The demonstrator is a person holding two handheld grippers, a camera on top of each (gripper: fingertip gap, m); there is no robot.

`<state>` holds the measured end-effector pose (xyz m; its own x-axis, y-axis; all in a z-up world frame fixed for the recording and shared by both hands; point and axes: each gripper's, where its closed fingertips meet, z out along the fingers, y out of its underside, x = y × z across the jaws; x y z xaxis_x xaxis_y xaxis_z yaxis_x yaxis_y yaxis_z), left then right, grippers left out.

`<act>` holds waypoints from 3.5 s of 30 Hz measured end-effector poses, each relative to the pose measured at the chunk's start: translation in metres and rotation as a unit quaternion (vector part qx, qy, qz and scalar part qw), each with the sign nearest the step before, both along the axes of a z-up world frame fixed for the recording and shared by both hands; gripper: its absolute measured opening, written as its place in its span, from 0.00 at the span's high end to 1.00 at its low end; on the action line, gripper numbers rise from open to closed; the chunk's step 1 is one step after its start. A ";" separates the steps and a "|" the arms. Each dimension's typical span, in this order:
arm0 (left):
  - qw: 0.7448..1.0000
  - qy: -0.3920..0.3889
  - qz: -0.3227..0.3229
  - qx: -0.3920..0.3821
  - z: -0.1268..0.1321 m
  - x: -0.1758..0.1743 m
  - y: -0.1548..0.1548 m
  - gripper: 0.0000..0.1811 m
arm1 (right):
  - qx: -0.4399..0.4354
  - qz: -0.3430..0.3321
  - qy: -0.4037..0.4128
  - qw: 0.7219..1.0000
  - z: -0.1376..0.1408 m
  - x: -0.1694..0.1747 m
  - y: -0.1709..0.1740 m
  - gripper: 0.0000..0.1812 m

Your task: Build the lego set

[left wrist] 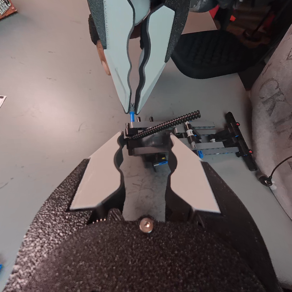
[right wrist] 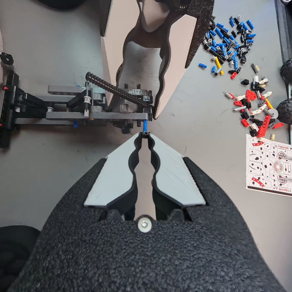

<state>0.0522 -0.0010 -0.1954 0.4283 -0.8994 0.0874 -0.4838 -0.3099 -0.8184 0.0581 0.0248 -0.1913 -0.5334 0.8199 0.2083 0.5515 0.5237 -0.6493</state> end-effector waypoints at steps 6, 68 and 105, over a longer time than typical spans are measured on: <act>1.000 0.010 0.003 0.007 0.000 0.003 -0.003 0.71 | -0.012 -0.003 0.007 1.000 0.002 0.000 -0.004 0.97; 0.998 -0.040 0.038 0.015 0.002 0.008 -0.004 0.73 | -0.103 0.018 0.022 0.994 -0.002 -0.003 -0.013 0.97; 0.999 -0.033 0.036 0.003 0.000 -0.003 -0.014 0.67 | -0.085 -0.015 0.037 0.996 -0.001 -0.005 -0.018 0.97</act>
<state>0.0487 -0.0154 -0.1950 0.4854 -0.8670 0.1125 -0.4057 -0.3373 -0.8495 0.0532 0.0066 -0.1922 -0.4966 0.8618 0.1036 0.5121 0.3873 -0.7666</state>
